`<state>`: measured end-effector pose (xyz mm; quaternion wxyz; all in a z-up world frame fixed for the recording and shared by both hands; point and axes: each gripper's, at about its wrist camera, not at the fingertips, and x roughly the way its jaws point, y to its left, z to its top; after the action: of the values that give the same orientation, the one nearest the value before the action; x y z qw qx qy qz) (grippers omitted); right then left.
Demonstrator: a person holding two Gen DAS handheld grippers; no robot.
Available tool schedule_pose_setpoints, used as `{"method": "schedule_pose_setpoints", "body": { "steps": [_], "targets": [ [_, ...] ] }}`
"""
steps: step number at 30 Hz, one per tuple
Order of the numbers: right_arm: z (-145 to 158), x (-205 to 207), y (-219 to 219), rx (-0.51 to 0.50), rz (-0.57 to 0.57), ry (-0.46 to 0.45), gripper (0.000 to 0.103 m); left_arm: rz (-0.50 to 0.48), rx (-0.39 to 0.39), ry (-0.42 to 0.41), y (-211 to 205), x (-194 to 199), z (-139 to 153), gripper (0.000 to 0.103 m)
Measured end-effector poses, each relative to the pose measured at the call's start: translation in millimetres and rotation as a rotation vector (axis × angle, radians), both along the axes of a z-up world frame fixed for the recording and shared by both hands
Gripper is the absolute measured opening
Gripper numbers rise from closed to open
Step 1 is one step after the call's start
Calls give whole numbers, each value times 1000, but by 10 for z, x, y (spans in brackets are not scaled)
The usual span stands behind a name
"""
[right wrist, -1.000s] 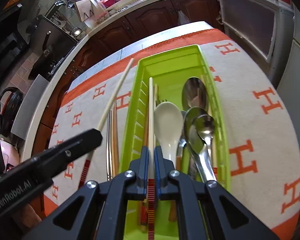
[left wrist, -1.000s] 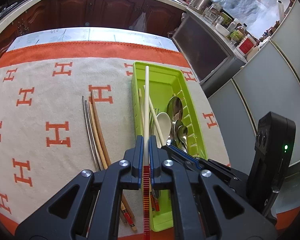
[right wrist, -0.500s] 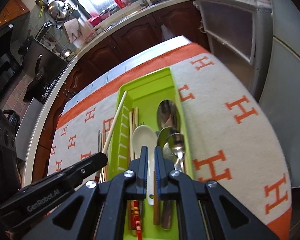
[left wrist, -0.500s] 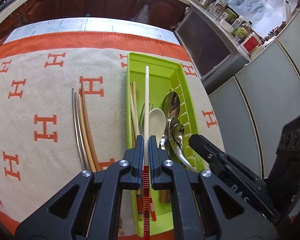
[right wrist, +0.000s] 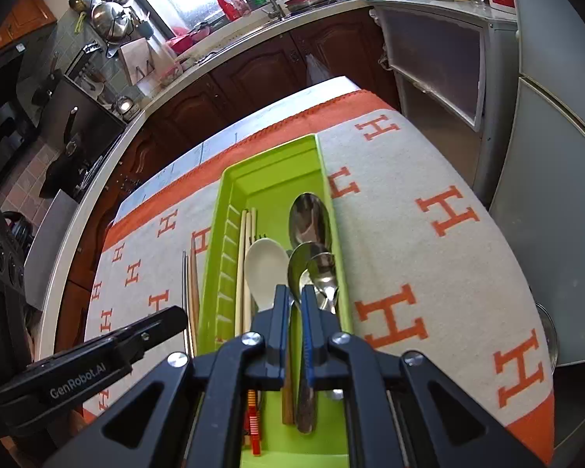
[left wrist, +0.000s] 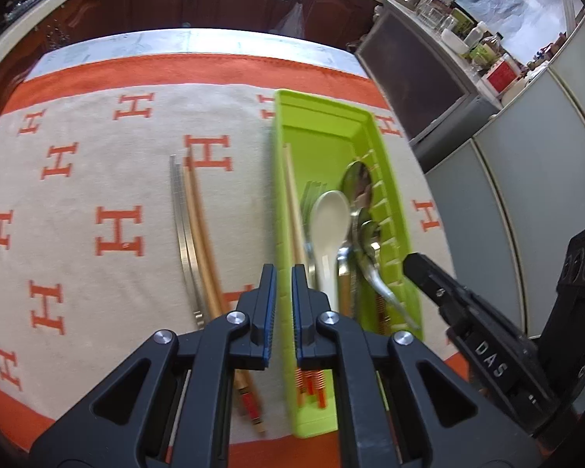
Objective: Organize utensils
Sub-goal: 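Lower both chopsticks into the green tray and open both tools, then move the right tool to the plain wooden chopstick and grasp it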
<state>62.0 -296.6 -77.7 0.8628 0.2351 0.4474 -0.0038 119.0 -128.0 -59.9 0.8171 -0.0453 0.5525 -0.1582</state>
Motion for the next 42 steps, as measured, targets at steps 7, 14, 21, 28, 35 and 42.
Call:
{"method": "schedule_pose_setpoints", "body": {
  "steps": [7,14,21,28,35,42],
  "targets": [
    [14,-32,242,-27,52,7,6,50,70,13,455,-145,-84,21],
    [40,-52,501,-46,111,20,7,103,93,-30,835,-268,-35,36],
    [89,-52,771,-68,177,21,10,147,124,-53,1158,-383,-31,46],
    [139,-2,1055,-103,237,15,22,211,126,-56,1504,-435,-88,47],
    [51,178,1315,-122,303,48,22,245,115,-50,1728,-415,-147,47],
    [-173,386,1547,-164,359,134,22,264,98,-46,1844,-386,-188,47]
  ]
}}
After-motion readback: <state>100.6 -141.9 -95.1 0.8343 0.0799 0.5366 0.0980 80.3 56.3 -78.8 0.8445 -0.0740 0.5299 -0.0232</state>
